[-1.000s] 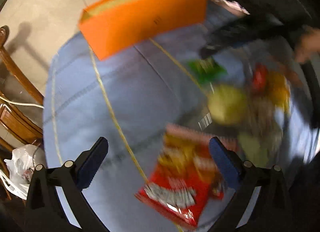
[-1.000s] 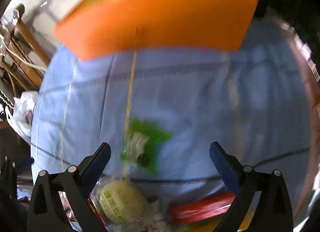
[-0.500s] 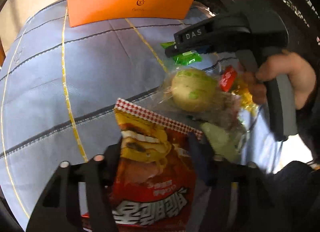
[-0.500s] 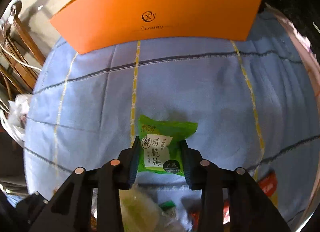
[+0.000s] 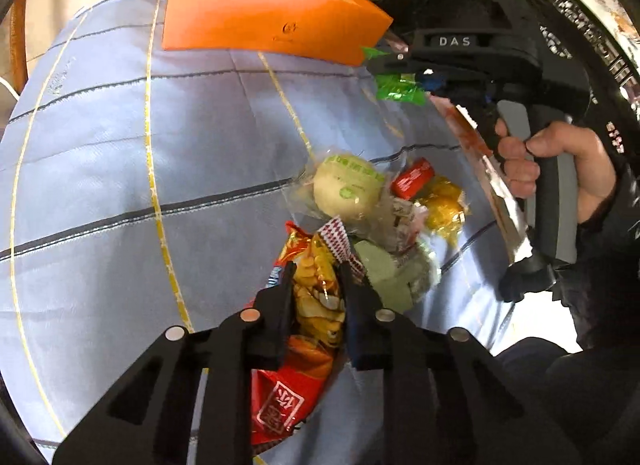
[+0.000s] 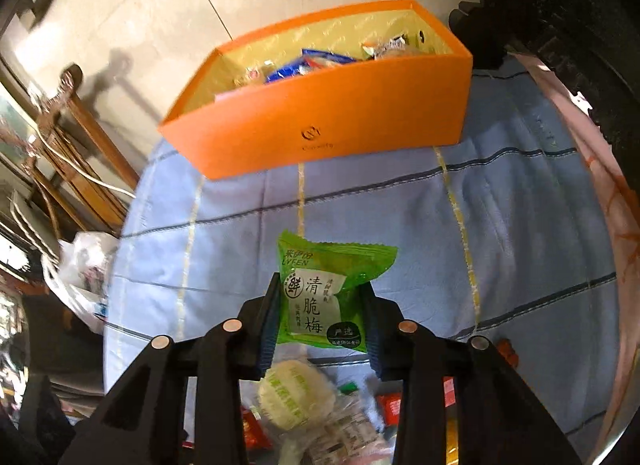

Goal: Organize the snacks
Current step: 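Grasp a green plum pack with the right tool while the left tool grasps a red chip bag, then drop the green plum pack and red chip bag into the orange box with both tools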

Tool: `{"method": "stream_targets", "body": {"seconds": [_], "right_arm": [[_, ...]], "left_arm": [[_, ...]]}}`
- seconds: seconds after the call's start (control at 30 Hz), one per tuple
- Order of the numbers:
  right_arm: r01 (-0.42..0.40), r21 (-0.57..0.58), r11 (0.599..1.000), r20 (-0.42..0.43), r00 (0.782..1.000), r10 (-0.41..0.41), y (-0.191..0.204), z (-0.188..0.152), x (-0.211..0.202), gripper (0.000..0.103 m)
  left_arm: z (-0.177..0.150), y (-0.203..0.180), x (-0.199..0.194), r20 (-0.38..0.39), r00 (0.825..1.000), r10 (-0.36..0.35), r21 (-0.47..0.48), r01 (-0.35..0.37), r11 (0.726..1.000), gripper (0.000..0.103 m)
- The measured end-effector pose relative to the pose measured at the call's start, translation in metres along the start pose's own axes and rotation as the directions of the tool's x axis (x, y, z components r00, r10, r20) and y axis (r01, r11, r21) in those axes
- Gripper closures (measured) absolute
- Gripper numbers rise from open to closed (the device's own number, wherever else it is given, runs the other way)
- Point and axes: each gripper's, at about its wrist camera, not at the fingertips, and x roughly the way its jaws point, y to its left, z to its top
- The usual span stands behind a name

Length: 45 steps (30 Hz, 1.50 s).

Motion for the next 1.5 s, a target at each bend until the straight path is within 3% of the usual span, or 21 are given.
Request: {"method": "stream_targets", "body": {"seconds": [0.2,0.37,0.5,0.57,0.8,0.87,1.03,1.17,1.2,1.23,1.27,1.3,1.4,1.5], "right_arm": [[-0.034,0.022,0.999,0.055,0.998,0.033,-0.003,0.001,-0.031,0.067],[-0.032,0.012,0.999,0.149,0.988,0.030,-0.004,0.012,-0.062,0.067],[-0.002,0.038,0.999,0.202,0.979,-0.006,-0.012,0.038,-0.079,0.067],[0.016,0.006,1.000,0.235,0.972,-0.017,-0.011,0.059,-0.087,0.067],[0.041,-0.048,0.998,0.307,0.951,-0.025,-0.012,0.147,-0.088,0.067],[0.057,-0.056,0.997,0.324,0.945,-0.036,-0.013,0.171,-0.082,0.067],[0.055,-0.065,0.996,0.346,0.938,-0.029,-0.018,0.200,-0.061,0.067],[-0.008,-0.027,1.000,0.325,0.945,0.016,-0.028,0.224,-0.036,0.065],[-0.003,-0.018,1.000,0.316,0.949,0.008,-0.030,0.229,-0.029,0.047],[-0.004,-0.037,0.999,0.304,0.953,0.015,-0.030,0.235,-0.021,0.025],[-0.004,-0.053,0.999,0.298,0.954,0.019,-0.030,0.237,-0.016,0.005],[0.005,-0.057,0.998,0.285,0.958,0.012,-0.032,0.236,-0.011,0.004],[0.019,-0.048,0.999,0.224,0.975,-0.007,-0.041,0.224,-0.009,0.004],[0.026,-0.014,1.000,0.203,0.979,-0.023,-0.059,0.188,-0.025,0.004]], "left_arm": [[0.012,-0.019,-0.026,0.032,0.998,0.045,0.028,-0.046,0.999,0.084],[0.040,-0.033,-0.060,0.128,0.991,0.047,0.029,-0.052,0.998,0.084],[0.087,-0.033,-0.064,0.193,0.969,0.156,0.005,-0.160,0.987,0.084],[0.129,-0.033,-0.062,0.232,0.946,0.227,-0.017,-0.229,0.973,0.084],[0.257,-0.040,-0.051,0.335,0.883,0.330,-0.014,-0.346,0.938,0.084],[0.288,-0.036,-0.042,0.336,0.884,0.325,-0.005,-0.344,0.939,0.084],[0.327,-0.022,-0.016,0.308,0.883,0.355,0.033,-0.383,0.923,0.084],[0.348,-0.004,-0.001,0.317,0.880,0.353,-0.013,-0.368,0.930,0.083],[0.352,-0.001,0.002,0.333,0.873,0.356,-0.034,-0.367,0.930,0.075],[0.354,0.000,0.002,0.358,0.857,0.371,-0.064,-0.374,0.925,0.035],[0.356,0.002,0.002,0.375,0.840,0.392,-0.096,-0.385,0.918,0.008],[0.358,0.002,0.003,0.390,0.825,0.409,-0.115,-0.397,0.911,0.006],[0.345,-0.001,0.000,0.381,0.835,0.398,-0.078,-0.399,0.913,0.004],[0.320,-0.004,-0.009,0.367,0.822,0.435,-0.041,-0.453,0.891,0.004]]}}
